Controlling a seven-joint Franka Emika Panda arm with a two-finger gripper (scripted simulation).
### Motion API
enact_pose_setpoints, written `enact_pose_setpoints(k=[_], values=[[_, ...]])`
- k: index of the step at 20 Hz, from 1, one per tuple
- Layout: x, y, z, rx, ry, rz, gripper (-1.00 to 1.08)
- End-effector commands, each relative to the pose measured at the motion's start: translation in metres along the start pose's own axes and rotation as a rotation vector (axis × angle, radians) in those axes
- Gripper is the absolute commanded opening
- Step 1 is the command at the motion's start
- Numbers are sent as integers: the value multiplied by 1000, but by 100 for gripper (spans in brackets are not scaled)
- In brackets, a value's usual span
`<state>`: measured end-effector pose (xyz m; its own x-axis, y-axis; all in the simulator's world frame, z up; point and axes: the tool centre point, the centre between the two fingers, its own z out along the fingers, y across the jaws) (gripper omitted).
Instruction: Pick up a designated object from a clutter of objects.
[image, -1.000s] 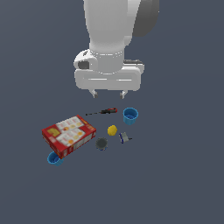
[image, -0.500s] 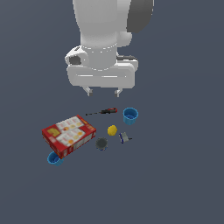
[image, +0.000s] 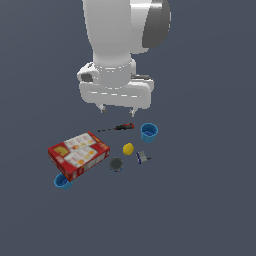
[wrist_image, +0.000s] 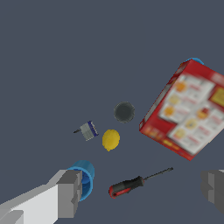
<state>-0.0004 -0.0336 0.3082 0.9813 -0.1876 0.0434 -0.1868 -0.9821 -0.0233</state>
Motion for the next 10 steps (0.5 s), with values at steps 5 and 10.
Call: enact_pose_setpoints(k=[5,10], values=[[-9,8,34,0,-6,139,100],[-22,16,67,-1,-11,281,100]])
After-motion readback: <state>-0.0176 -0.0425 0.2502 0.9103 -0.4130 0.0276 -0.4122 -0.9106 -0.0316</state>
